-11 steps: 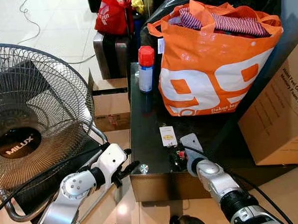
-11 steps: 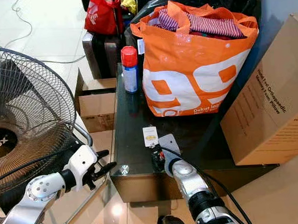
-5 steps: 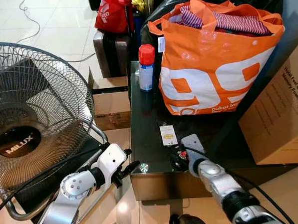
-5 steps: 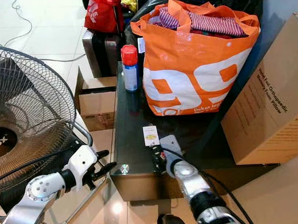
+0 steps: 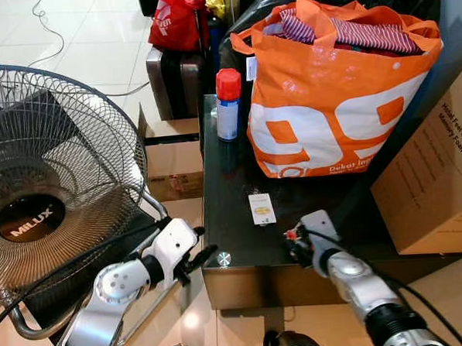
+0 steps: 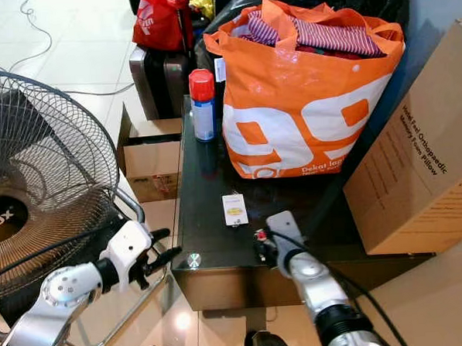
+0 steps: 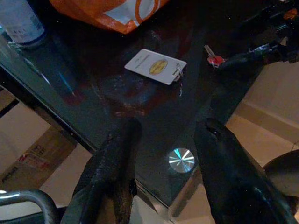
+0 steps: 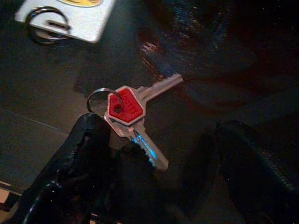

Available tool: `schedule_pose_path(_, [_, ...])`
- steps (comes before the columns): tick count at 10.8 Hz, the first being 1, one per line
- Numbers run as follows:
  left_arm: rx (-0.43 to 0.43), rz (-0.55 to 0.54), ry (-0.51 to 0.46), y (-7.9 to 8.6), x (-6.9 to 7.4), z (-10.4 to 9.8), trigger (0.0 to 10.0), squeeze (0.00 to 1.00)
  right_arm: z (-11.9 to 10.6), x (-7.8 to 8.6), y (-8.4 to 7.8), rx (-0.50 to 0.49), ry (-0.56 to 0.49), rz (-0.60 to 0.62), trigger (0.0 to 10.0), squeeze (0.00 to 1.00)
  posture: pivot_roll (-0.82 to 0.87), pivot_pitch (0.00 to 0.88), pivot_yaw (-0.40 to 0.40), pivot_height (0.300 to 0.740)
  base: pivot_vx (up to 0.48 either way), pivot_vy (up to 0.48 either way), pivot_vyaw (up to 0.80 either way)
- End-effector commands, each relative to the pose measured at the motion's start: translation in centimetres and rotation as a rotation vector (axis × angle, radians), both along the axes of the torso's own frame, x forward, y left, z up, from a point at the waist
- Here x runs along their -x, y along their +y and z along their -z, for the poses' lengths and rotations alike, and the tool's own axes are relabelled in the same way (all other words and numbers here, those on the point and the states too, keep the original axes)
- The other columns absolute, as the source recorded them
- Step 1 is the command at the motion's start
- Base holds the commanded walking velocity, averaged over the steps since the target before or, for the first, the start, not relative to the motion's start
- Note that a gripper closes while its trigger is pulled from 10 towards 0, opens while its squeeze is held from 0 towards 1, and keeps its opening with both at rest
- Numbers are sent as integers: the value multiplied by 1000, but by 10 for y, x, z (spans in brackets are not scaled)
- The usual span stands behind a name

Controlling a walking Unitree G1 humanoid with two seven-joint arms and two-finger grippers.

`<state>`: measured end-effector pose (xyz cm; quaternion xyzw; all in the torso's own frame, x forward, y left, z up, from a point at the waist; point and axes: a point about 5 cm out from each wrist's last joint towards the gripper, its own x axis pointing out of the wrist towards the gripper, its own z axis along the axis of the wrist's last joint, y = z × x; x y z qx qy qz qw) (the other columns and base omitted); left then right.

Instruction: Hang keys on a hook

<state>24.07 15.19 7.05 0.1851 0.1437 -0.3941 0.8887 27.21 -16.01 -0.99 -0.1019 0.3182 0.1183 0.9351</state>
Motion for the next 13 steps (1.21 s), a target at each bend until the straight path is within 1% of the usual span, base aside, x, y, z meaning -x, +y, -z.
schedule_pose_path(1, [-6,6,5,0,1,1,10000,0,3,5,-9,6,19,30,10000,0,-97,131,-6,740,0,0,0])
schedule_pose_path(2, [-7,6,6,0,0,1,10000,0,3,5,-17,50,9,32,10000,0,-97,131,-6,740,0,0,0])
schedule_pose_path(3, [-9,6,4,0,-1,0,10000,0,0,2,-23,62,-13,49,10000,0,-92,132,-2,740,0,0,0])
schedule_pose_path(5, [-11,4,0,1,-1,0,10000,0,-6,-1,-30,57,-41,60,10000,0,-91,128,-1,740,0,0,0])
schedule_pose_path(7, [-13,6,-1,0,-1,0,10000,0,-11,2,-41,96,-63,34,10000,0,-95,124,2,740,0,0,0])
schedule_pose_path(8, [-13,5,-4,-1,-3,0,10000,0,-14,4,-43,83,-74,25,10000,0,-95,120,1,740,0,0,0])
schedule_pose_path(9, [-9,7,-5,-1,-3,-1,10000,0,-20,9,-35,-7,-85,-14,10000,0,-96,115,0,740,0,0,0])
schedule_pose_path(10, [-5,16,2,-2,-2,0,10000,0,-25,19,-20,-111,-71,-97,10000,0,-99,111,3,740,0,0,0])
schedule_pose_path(11, [-5,26,9,-2,-1,1,10000,0,-26,28,-8,-167,-55,-169,10000,0,-101,110,7,740,0,0,0])
schedule_pose_path(12, [-6,28,11,-2,-1,1,10000,0,-26,31,-1,-191,-46,-198,10000,0,-102,109,8,740,0,0,0])
schedule_pose_path(13, [-7,35,12,-3,-2,1,10000,0,-24,27,7,-165,-48,-158,10000,0,-103,108,11,740,0,0,0])
